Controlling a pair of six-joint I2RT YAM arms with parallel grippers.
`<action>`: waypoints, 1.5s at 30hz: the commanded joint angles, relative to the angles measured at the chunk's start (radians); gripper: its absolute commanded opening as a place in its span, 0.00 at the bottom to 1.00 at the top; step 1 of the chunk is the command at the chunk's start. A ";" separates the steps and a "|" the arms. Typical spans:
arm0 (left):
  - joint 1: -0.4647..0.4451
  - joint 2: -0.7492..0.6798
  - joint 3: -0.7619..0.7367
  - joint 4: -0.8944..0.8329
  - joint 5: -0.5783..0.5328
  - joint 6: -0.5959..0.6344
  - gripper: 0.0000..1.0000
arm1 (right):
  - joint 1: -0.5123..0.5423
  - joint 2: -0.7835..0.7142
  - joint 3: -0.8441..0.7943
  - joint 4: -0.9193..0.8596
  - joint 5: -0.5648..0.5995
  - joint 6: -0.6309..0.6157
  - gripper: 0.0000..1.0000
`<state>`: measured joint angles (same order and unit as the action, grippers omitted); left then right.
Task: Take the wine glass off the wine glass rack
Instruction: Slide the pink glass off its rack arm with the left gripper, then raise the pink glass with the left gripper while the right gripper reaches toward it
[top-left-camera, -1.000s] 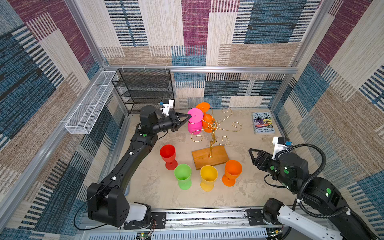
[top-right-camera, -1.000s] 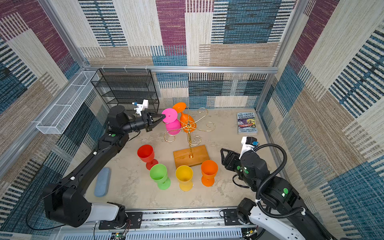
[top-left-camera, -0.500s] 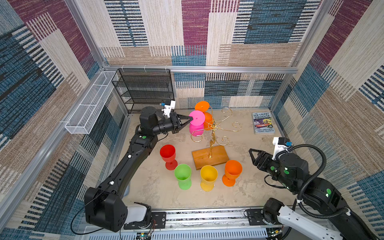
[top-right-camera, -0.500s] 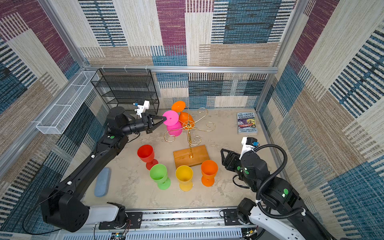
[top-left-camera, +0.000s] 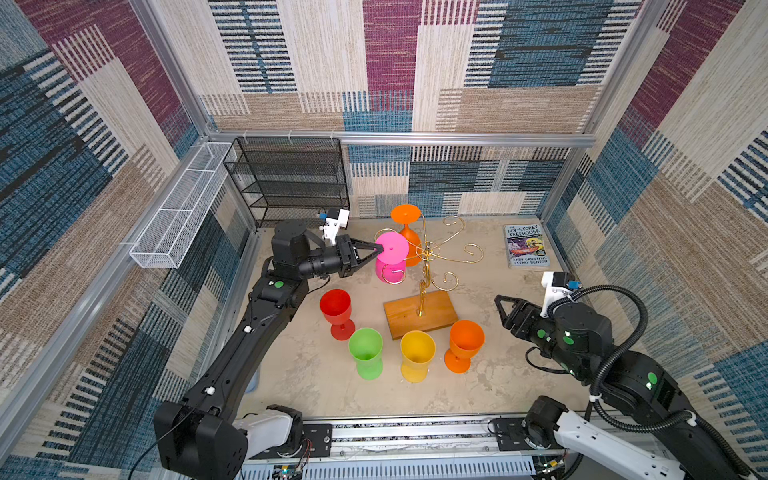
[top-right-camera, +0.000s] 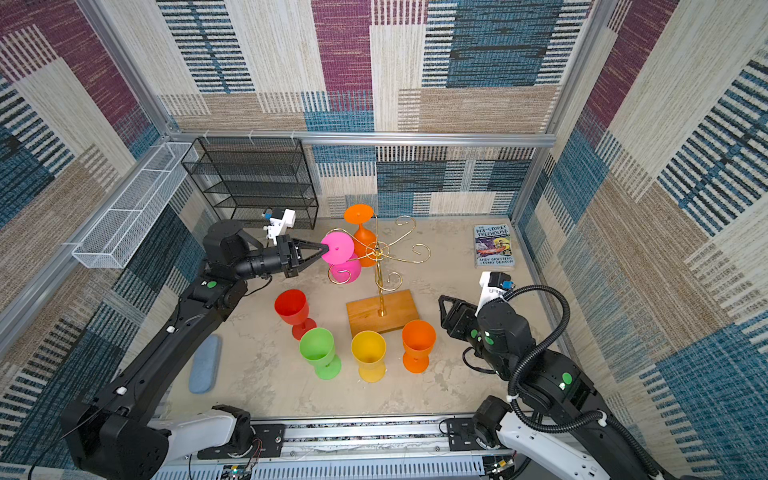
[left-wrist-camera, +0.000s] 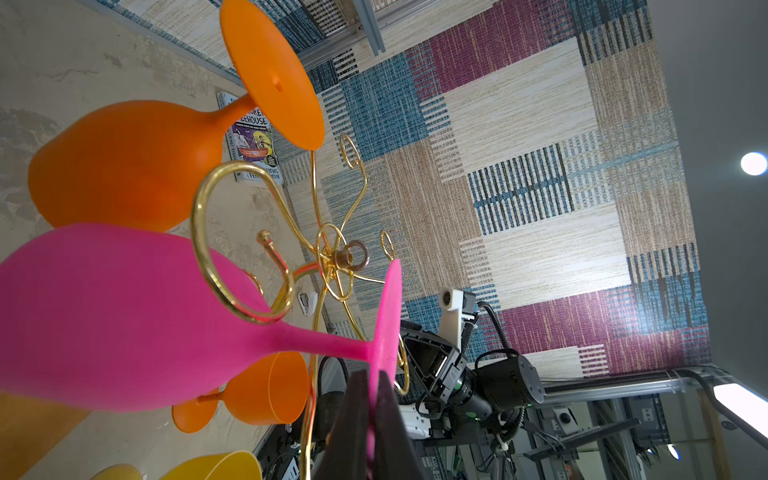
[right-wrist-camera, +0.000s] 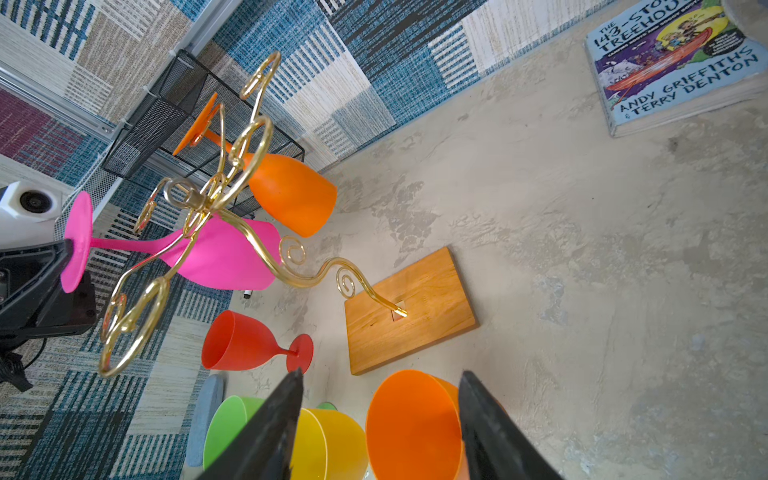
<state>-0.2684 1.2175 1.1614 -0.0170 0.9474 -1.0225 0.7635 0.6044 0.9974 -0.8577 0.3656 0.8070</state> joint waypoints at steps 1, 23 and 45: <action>0.020 -0.036 0.002 -0.076 0.016 0.069 0.00 | 0.001 0.004 0.011 0.036 -0.002 -0.012 0.61; 0.213 -0.262 0.221 0.214 0.058 -0.115 0.00 | 0.000 0.069 -0.070 0.644 -0.128 -0.322 0.60; -0.136 0.179 0.061 1.427 -0.142 -0.912 0.00 | -0.490 0.478 -0.212 1.944 -1.063 0.062 0.69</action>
<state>-0.3866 1.3865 1.2324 1.2808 0.8402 -1.8790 0.2901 1.0313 0.7673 0.8028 -0.5003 0.7170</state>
